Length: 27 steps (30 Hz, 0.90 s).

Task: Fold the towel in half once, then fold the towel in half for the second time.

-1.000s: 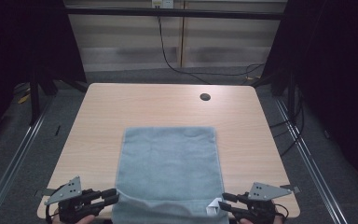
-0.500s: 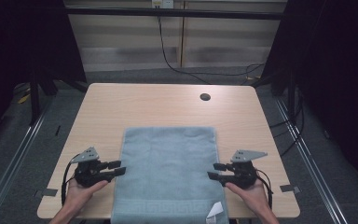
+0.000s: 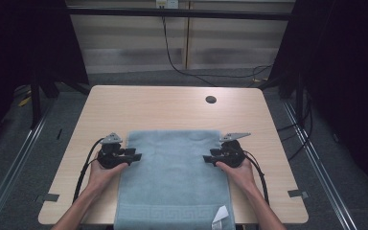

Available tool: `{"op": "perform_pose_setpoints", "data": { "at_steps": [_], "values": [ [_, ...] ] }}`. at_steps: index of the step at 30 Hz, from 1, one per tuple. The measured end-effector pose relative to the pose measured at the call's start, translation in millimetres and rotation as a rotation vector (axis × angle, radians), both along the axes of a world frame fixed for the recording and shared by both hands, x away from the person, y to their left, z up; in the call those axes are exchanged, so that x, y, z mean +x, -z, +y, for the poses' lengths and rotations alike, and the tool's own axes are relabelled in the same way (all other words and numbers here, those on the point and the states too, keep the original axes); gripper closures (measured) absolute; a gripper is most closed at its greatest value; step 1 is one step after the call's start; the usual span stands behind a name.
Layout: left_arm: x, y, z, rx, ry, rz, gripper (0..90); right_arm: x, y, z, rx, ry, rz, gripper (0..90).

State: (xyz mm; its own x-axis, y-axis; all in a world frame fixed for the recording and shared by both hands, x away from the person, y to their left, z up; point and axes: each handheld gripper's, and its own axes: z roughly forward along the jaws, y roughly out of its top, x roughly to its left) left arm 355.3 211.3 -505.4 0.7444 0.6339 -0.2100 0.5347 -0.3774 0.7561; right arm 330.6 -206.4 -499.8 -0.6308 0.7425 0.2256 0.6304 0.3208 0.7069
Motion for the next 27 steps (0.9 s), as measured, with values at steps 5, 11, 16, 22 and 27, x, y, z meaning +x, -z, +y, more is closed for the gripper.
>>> {"op": "perform_pose_setpoints", "data": {
  "at_steps": [5, 11, 16, 22, 27],
  "values": [
    [-8.6, 2.8, 1.7, -0.009, 0.009, -0.02, 55.2, -4.3, 0.6, 1.6, -0.044, -0.01, -0.008, 51.3],
    [-27.0, 1.9, 3.4, -0.004, 0.055, -0.014, 55.6, -21.3, 0.1, 0.3, -0.044, -0.023, 0.001, 51.0],
    [-37.6, 0.4, 0.6, 0.012, 0.063, -0.014, 55.4, -41.5, -0.2, -1.9, -0.036, -0.013, 0.007, 51.2],
    [-52.9, -1.4, -0.2, 0.017, 0.083, 0.002, 56.7, -57.6, -1.1, -4.6, -0.049, -0.037, 0.002, 51.6],
    [-68.7, -4.4, 1.1, 0.023, 0.116, 0.029, 56.5, -73.2, -2.5, -6.8, -0.048, -0.058, 0.015, 51.6]
  ]
}}
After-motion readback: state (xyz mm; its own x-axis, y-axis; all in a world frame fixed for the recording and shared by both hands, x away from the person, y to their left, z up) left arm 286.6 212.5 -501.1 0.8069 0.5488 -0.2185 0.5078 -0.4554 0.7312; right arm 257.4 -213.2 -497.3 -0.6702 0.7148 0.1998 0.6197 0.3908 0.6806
